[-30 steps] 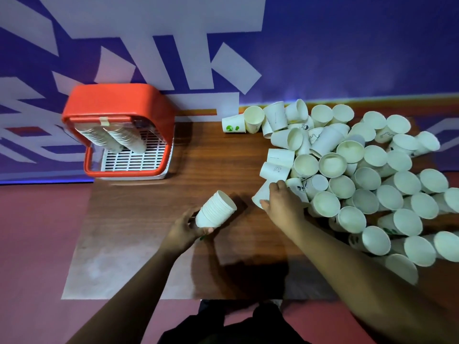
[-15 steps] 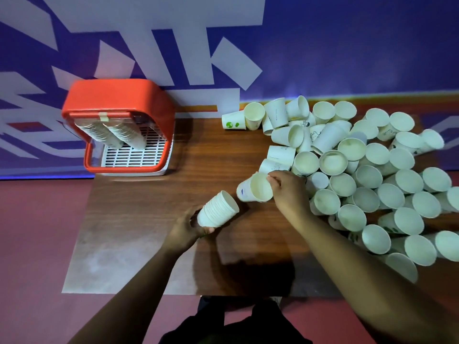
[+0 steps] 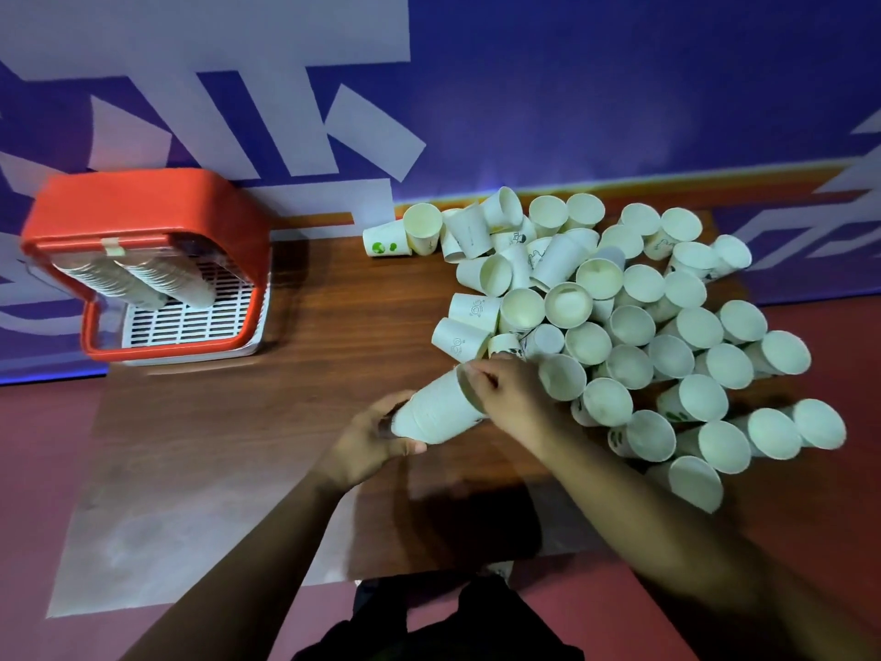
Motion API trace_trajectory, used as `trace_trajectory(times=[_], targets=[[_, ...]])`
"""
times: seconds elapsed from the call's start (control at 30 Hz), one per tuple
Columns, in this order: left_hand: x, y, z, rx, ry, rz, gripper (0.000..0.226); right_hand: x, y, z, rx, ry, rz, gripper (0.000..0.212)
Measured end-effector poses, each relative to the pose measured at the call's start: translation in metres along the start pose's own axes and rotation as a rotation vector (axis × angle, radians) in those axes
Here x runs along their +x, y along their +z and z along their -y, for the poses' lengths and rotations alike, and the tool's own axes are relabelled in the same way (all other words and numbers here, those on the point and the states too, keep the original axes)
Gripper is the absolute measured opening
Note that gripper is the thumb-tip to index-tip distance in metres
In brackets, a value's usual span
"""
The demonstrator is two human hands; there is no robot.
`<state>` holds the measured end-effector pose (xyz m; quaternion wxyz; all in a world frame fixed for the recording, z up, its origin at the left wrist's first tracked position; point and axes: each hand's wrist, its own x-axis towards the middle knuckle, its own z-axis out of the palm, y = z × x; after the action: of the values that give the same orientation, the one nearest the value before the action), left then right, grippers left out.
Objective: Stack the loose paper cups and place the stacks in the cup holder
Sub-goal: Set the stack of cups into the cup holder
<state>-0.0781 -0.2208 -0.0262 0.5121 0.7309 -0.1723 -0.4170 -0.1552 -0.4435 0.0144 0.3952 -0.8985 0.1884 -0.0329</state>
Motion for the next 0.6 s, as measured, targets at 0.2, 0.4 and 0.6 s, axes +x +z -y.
trace_trajectory(times=[0.2, 0.4, 0.6], targets=[[0.006, 0.013, 0.000, -0.040, -0.068, -0.122, 0.060, -0.003, 0.008, -0.031, -0.074, 0.232, -0.119, 0.026], [-0.001, 0.007, 0.014, -0.010, -0.102, -0.174, 0.059, 0.009, 0.014, -0.038, 0.619, 0.995, -0.140, 0.040], [-0.006, -0.001, 0.025, 0.020, -0.115, -0.214, 0.063, 0.029, 0.026, -0.049, 1.062, 1.230, -0.297, 0.017]])
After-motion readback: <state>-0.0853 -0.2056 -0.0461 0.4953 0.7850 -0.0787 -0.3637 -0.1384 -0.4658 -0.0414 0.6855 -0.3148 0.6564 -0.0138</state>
